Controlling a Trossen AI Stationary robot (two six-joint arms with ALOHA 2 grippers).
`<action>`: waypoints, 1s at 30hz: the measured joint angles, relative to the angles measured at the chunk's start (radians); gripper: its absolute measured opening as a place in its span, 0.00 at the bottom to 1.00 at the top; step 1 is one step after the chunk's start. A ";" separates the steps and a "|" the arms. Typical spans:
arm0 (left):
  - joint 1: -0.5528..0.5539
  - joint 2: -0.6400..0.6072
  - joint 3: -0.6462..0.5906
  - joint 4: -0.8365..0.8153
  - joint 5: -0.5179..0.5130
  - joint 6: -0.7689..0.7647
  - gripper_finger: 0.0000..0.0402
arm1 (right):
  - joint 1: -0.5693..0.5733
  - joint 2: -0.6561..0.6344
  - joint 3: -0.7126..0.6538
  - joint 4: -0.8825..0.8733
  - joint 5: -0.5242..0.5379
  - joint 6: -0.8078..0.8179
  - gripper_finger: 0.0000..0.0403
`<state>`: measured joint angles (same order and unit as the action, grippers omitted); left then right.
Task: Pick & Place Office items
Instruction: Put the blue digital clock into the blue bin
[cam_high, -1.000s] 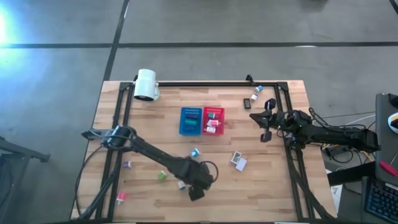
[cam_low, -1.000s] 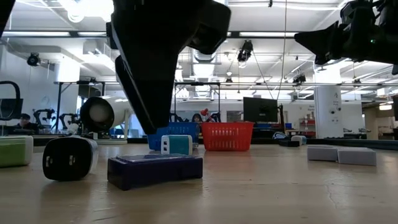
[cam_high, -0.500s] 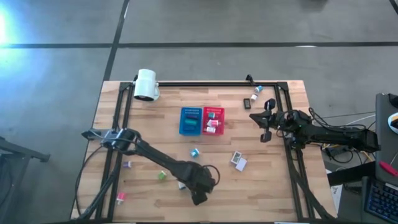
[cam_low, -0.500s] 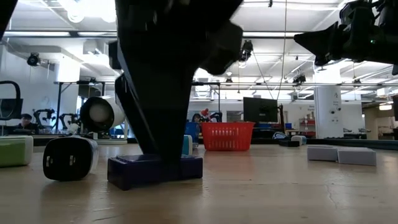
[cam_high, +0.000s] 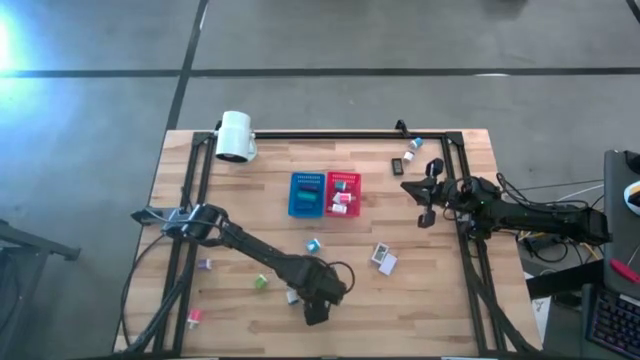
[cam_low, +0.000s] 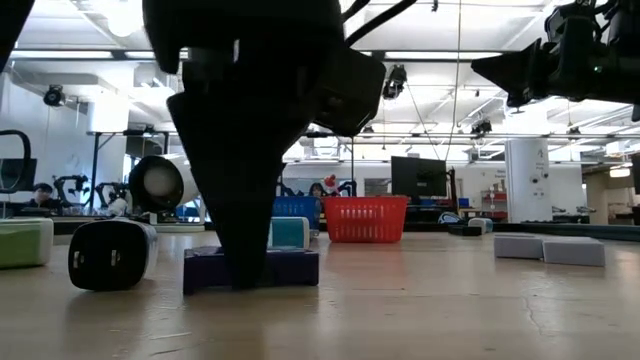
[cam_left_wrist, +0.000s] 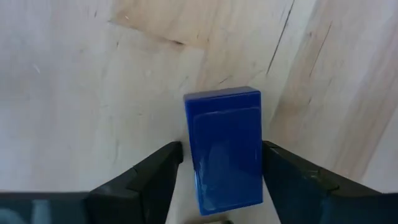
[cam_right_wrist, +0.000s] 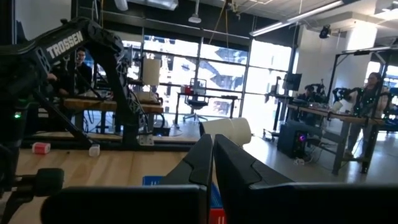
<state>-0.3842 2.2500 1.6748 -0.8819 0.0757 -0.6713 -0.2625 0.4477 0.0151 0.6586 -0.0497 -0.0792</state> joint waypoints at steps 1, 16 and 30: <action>0.003 -0.001 -0.007 0.004 0.000 0.016 0.56 | 0.000 0.000 0.000 -0.003 0.000 0.000 0.03; 0.021 -0.099 -0.022 0.062 -0.045 0.277 0.36 | 0.000 0.000 0.000 -0.010 -0.001 -0.026 0.03; 0.075 -1.015 -0.654 0.490 -0.584 0.355 0.36 | 0.000 0.001 0.039 -0.081 -0.130 0.018 0.03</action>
<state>-0.3091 1.2347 1.0212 -0.3916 -0.5085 -0.3160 -0.2621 0.4488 0.0544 0.5777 -0.1801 -0.0608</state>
